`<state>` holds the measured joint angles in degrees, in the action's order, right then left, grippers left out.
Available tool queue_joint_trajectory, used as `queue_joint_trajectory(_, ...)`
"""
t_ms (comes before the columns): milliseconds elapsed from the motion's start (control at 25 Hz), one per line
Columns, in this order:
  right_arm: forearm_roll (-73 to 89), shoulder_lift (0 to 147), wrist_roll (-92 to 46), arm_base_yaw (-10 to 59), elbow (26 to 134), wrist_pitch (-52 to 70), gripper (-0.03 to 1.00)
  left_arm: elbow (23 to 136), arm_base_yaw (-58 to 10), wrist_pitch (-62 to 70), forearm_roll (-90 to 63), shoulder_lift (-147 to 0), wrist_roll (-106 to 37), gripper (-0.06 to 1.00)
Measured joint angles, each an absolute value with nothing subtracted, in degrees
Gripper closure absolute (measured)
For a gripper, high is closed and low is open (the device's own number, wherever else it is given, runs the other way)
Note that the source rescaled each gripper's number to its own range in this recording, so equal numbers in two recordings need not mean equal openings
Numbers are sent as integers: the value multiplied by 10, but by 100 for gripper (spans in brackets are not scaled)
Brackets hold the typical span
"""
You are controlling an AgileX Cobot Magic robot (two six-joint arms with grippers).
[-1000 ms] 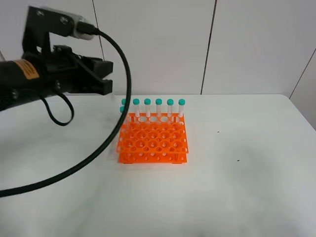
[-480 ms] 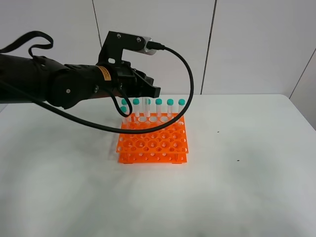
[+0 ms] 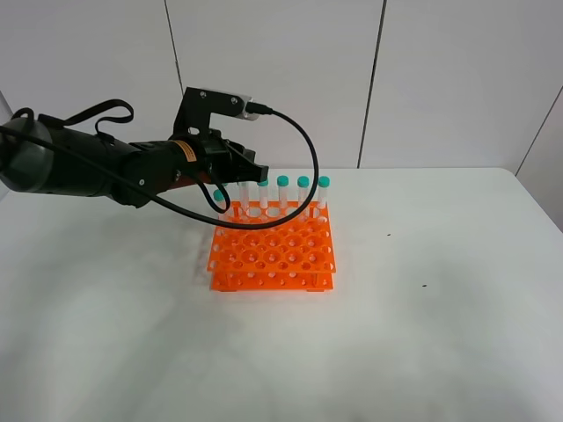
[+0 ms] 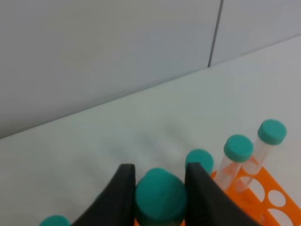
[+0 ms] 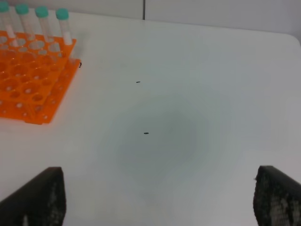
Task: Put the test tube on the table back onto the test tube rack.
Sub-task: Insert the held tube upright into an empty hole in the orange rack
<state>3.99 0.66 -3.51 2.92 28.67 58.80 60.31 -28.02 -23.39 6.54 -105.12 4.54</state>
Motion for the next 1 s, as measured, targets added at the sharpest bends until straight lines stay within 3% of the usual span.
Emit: queue_joint_trajectory(1000,41,7,-35,29,287,588,8,566,-263,-296,65,-1075,66,94)
